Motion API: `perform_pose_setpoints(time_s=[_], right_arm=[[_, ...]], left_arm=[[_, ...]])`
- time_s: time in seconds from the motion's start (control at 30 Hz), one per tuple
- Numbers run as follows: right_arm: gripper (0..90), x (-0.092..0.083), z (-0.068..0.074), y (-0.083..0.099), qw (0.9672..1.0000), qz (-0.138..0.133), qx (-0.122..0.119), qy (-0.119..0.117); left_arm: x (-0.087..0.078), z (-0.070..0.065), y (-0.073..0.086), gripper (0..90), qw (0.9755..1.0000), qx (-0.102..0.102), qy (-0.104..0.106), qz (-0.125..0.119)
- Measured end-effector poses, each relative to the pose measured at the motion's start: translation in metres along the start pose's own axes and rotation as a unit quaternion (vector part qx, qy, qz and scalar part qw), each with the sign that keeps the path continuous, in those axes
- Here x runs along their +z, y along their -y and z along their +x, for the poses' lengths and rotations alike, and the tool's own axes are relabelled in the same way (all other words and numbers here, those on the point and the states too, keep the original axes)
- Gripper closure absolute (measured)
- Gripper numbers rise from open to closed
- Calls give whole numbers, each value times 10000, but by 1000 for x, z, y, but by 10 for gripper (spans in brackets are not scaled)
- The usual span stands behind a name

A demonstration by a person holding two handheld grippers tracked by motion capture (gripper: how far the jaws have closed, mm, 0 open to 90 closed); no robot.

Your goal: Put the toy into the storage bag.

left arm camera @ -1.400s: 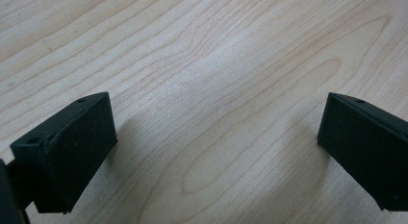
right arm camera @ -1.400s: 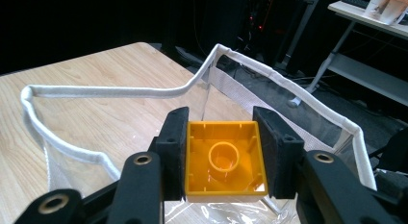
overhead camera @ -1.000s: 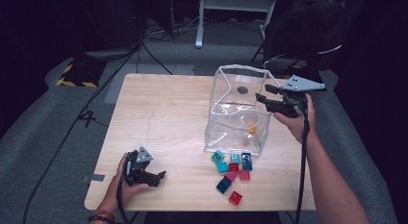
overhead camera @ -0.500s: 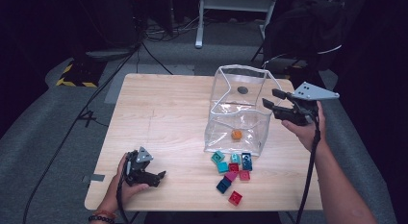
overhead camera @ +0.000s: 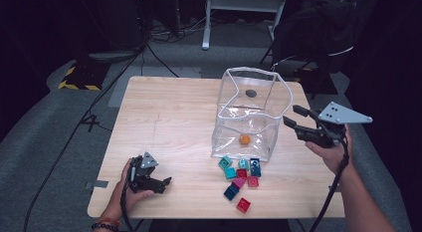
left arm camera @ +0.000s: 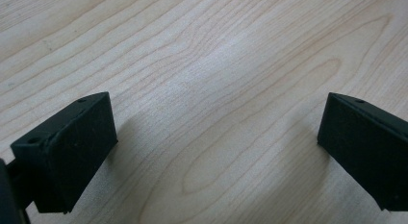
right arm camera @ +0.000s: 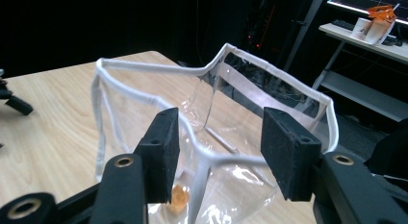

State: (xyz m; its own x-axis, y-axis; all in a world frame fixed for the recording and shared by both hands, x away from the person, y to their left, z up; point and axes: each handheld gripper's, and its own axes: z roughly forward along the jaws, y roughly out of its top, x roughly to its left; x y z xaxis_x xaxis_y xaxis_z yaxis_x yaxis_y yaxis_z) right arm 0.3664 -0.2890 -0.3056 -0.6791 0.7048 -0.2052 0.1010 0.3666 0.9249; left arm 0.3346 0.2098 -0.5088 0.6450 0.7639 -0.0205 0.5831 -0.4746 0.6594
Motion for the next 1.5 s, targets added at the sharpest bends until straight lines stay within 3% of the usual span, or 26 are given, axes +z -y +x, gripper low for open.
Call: perform_pose_setpoints(time_s=[0.13, 0.27, 0.3, 0.33, 0.5, 0.67, 0.83, 1.0, 1.23, 1.5], right_arm=[[491, -14, 6, 21, 9999, -69, 119, -38], [490, -20, 15, 50, 9996, 68, 236, -111], [490, -20, 15, 50, 9996, 68, 236, -111], [490, -19, 19, 62, 9992, 189, 301, -182], [489, -14, 29, 92, 9973, 481, 408, -378], [484, -6, 41, 114, 9947, 733, 399, -605], [483, 4, 54, 127, 9919, 896, 387, -812], [476, 20, 76, 143, 9862, 1101, 275, -1202], [464, 37, 96, 154, 9793, 1283, 159, -1560], [458, 50, 105, 162, 9764, 1498, 30, -1556]], left_arm=[[0, 0, 0, 3, 10000, -1, -3, 6], [0, 0, 0, 3, 10000, 0, -3, 7], [0, 0, 0, 4, 10000, 0, -3, 7], [0, 0, 0, 4, 10000, 2, -2, 3], [0, 0, 0, 3, 10000, 2, -5, 5], [0, 0, 0, 3, 10000, 3, -3, 4], [0, 0, 0, 3, 10000, 1, -4, 7], [0, 0, 0, 3, 10000, 0, -3, 7], [0, 0, 0, 3, 10000, 2, -3, 6], [0, 0, 0, 4, 10000, 0, -4, 5]])
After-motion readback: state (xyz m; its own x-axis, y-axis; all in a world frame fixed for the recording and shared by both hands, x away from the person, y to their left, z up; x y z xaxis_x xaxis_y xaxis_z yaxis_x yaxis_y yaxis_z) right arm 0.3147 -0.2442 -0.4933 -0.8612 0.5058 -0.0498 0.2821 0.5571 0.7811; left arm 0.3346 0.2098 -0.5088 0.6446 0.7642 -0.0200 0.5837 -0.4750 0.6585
